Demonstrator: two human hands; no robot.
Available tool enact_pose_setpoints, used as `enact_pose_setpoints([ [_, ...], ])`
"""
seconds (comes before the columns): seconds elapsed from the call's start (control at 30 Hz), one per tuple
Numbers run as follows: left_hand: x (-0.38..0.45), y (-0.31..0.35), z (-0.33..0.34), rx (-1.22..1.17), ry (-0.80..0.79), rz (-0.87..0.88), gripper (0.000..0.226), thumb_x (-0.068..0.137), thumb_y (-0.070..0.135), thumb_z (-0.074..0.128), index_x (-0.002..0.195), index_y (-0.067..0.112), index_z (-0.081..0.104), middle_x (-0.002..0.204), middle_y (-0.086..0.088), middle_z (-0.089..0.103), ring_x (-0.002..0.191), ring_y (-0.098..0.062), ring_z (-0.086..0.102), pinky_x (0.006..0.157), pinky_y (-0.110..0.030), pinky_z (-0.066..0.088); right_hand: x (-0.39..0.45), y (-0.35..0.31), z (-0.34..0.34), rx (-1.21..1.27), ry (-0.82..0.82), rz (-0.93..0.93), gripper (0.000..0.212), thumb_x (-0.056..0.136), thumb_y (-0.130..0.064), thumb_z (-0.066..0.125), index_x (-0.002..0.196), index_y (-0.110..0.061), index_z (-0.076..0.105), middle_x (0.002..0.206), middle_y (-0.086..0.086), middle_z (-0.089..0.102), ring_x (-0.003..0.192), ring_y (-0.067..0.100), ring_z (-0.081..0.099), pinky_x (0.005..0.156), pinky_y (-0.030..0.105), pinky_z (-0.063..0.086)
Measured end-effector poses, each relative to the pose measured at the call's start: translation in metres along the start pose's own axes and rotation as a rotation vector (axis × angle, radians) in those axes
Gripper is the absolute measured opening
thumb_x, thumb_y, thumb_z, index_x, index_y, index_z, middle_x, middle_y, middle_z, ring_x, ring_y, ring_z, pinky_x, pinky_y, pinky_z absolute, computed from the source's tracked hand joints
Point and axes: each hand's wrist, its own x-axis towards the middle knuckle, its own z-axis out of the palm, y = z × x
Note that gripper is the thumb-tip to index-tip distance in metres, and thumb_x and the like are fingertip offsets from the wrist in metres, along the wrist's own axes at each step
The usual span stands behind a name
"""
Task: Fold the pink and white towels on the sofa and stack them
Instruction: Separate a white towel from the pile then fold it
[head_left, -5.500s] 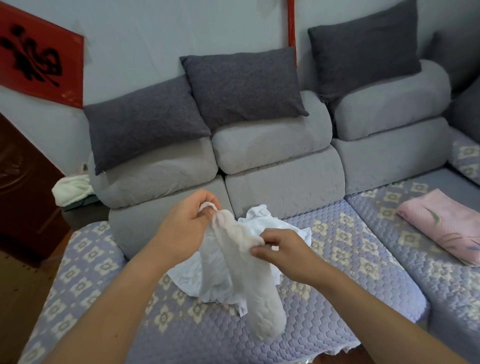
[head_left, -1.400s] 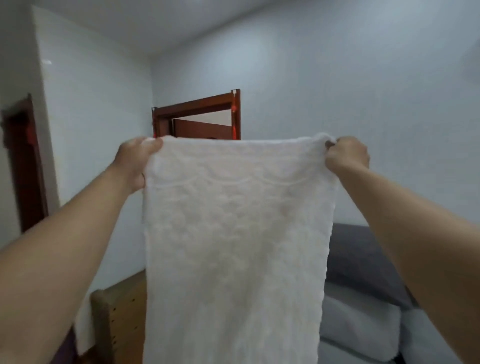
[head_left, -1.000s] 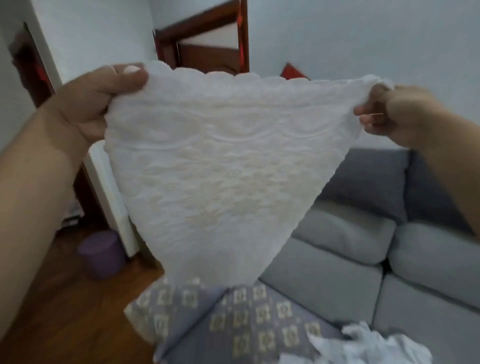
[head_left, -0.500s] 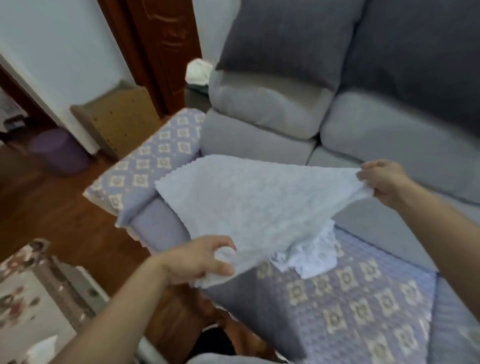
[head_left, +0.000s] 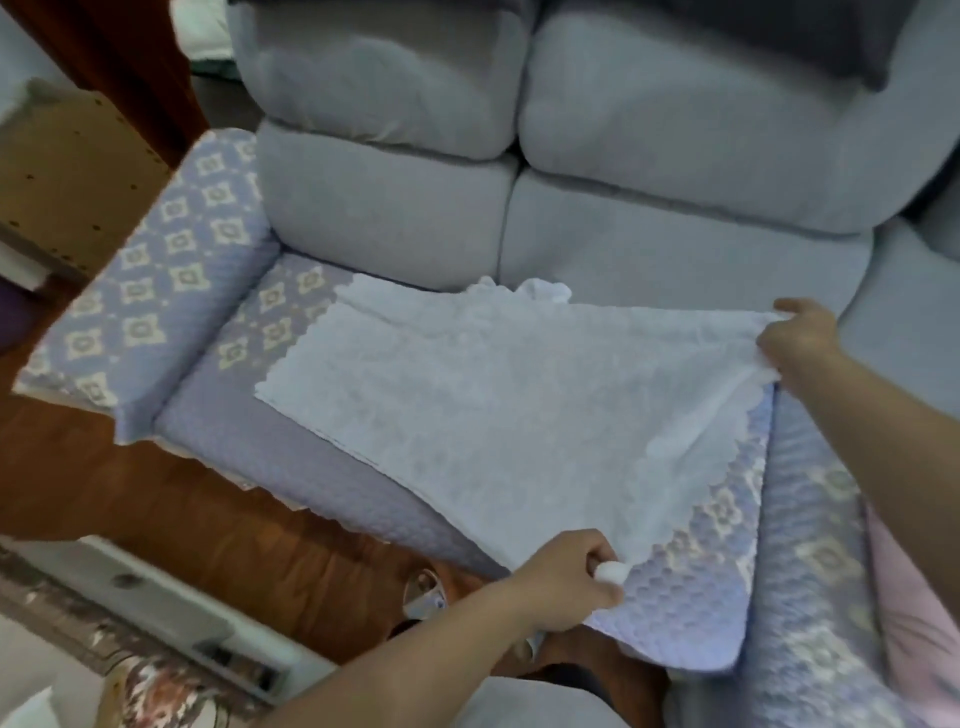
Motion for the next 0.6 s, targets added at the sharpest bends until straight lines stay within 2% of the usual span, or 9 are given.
enact_pose_setpoints([
  [0.07,0.019,0.001,0.026,0.032,-0.058,-0.010,0.013,0.088,0.019,0.066,0.097,0.022,0.057,0.089,0.007,0.054,0.079,-0.010,0.050,0.067,-0.023,0.041,0.012,0.023,-0.016,-0.025,0.014,0.000,0.050,0.089,0.005,0.052,0.136,-0.009,0.056,0.132,0.020,0.057,0.116,0.034,0.058,0.095,0.030,0.046],
  [0.13,0.034,0.005,0.055,0.029,-0.092,-0.035,0.014,0.089,0.021,0.064,0.100,0.022,0.056,0.089,0.008,0.055,0.081,-0.011,0.053,0.067,-0.022,0.044,0.029,0.047,-0.030,-0.052,0.029,0.007,0.053,0.084,0.004,0.051,0.134,-0.011,0.059,0.131,0.020,0.058,0.113,0.031,0.060,0.098,0.029,0.048],
  [0.27,0.072,0.007,0.124,-0.002,-0.162,-0.085,0.014,0.088,0.020,0.057,0.102,0.019,0.056,0.094,-0.001,0.064,0.088,-0.020,0.062,0.078,-0.039,0.053,0.072,0.080,-0.048,-0.062,0.143,0.039,0.053,0.081,-0.002,0.048,0.131,-0.013,0.062,0.137,0.016,0.056,0.124,0.030,0.057,0.109,0.029,0.043],
  [0.33,0.092,-0.005,0.157,-0.045,-0.335,-0.108,0.030,0.093,0.024,0.059,0.122,0.025,0.055,0.121,0.000,0.064,0.111,-0.018,0.063,0.094,-0.039,0.052,0.091,0.104,-0.051,-0.107,0.197,0.038,0.053,0.085,-0.003,0.049,0.136,-0.013,0.057,0.142,0.014,0.052,0.129,0.028,0.053,0.111,0.027,0.040],
  [0.4,0.104,-0.023,0.176,-0.121,-0.511,-0.160,0.055,0.093,0.029,0.065,0.144,0.033,0.044,0.148,0.007,0.047,0.135,-0.012,0.047,0.105,-0.034,0.046,0.111,0.132,-0.047,-0.240,0.205,0.055,0.055,0.093,-0.006,0.049,0.147,-0.014,0.043,0.147,0.014,0.047,0.133,0.029,0.047,0.109,0.030,0.039],
  [0.43,0.107,-0.034,0.175,-0.153,-0.549,-0.193,0.062,0.093,0.031,0.067,0.148,0.034,0.040,0.152,0.011,0.042,0.139,-0.009,0.042,0.106,-0.031,0.044,0.116,0.145,-0.041,-0.313,0.191,0.062,0.057,0.096,-0.010,0.049,0.151,-0.015,0.034,0.148,0.016,0.044,0.135,0.032,0.045,0.109,0.033,0.037],
  [0.5,0.105,-0.065,0.159,-0.225,-0.529,-0.287,0.059,0.093,0.029,0.068,0.147,0.031,0.046,0.145,0.011,0.049,0.133,-0.007,0.049,0.104,-0.029,0.047,0.117,0.178,-0.017,-0.448,0.140,0.069,0.064,0.098,-0.018,0.049,0.155,-0.014,0.022,0.150,0.022,0.037,0.137,0.037,0.040,0.111,0.041,0.035],
  [0.6,0.084,-0.141,0.089,-0.160,-0.381,-0.418,0.033,0.094,0.026,0.064,0.127,0.028,0.062,0.129,0.007,0.063,0.119,-0.013,0.062,0.104,-0.035,0.051,0.083,0.233,0.042,-0.550,-0.060,0.053,0.074,0.092,-0.028,0.052,0.156,-0.009,0.021,0.154,0.025,0.029,0.142,0.038,0.033,0.116,0.046,0.031],
])
